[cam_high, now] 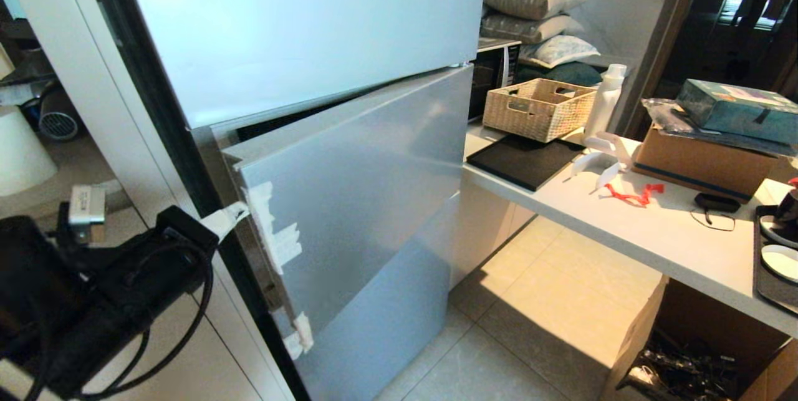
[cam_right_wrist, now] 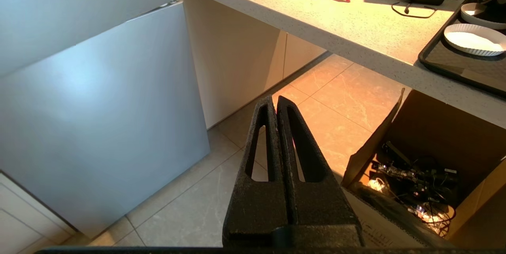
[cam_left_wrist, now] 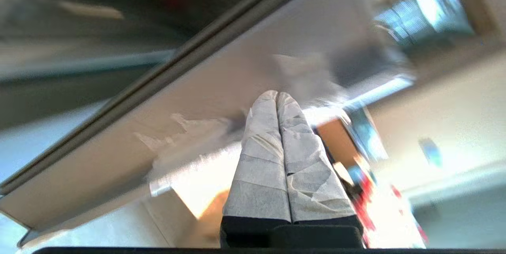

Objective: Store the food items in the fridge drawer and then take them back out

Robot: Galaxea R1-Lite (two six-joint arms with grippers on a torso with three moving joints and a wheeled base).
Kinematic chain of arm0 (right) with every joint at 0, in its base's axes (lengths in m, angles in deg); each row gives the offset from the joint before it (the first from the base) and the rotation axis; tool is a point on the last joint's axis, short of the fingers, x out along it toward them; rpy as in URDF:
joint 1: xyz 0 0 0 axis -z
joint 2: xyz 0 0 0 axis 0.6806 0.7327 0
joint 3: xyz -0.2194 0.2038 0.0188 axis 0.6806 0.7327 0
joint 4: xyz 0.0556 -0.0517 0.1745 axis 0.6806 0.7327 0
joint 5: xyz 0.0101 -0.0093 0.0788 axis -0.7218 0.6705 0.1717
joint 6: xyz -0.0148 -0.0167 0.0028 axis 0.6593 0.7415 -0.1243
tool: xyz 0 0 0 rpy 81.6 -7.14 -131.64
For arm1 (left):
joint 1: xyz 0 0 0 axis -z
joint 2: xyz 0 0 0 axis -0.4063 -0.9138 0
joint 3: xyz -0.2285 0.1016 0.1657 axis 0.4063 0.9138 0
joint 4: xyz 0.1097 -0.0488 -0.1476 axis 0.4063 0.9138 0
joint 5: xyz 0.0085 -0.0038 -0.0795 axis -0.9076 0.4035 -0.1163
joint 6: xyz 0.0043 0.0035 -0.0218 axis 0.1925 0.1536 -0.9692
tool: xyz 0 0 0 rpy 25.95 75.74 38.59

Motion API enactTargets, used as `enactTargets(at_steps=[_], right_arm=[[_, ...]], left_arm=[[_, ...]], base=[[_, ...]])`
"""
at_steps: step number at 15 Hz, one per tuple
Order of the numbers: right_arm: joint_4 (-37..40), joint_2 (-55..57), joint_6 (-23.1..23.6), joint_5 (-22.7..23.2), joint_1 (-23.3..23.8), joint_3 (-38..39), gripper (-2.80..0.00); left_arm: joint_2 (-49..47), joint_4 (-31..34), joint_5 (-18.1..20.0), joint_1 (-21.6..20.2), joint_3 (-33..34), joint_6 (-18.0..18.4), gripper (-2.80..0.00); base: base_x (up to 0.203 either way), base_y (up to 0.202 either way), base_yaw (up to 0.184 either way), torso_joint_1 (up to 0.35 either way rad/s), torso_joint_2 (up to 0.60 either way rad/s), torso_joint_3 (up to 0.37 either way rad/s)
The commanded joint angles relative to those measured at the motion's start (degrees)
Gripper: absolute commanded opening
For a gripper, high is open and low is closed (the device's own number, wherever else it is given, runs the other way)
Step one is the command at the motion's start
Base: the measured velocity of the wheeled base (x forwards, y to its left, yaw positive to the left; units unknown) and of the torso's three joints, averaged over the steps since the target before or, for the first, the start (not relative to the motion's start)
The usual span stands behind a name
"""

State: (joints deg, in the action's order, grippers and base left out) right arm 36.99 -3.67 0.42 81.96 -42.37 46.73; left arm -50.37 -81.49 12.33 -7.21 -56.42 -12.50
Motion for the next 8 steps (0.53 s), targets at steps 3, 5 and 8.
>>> enactTargets(at_steps=[3, 5, 8], right_arm=[[0.0, 0.1, 0.0, 0.0, 0.0, 0.0, -2.80], [0.0, 0.1, 0.0, 0.0, 0.0, 0.0, -2.80], [0.0, 0.1, 0.0, 0.0, 0.0, 0.0, -2.80]], left_arm=[[12.6, 0.1, 6.3, 4.3, 7.0, -0.3, -2.80], [14.8, 0.3, 6.7, 4.3, 8.5, 0.1, -2.80], [21.1, 5.7, 6.7, 4.1, 7.5, 1.9, -2.80]], base=[[0.000, 0.000, 0.000, 0.000, 0.00, 0.000], [0.000, 0.000, 0.000, 0.000, 0.00, 0.000], [0.000, 0.000, 0.000, 0.000, 0.00, 0.000]])
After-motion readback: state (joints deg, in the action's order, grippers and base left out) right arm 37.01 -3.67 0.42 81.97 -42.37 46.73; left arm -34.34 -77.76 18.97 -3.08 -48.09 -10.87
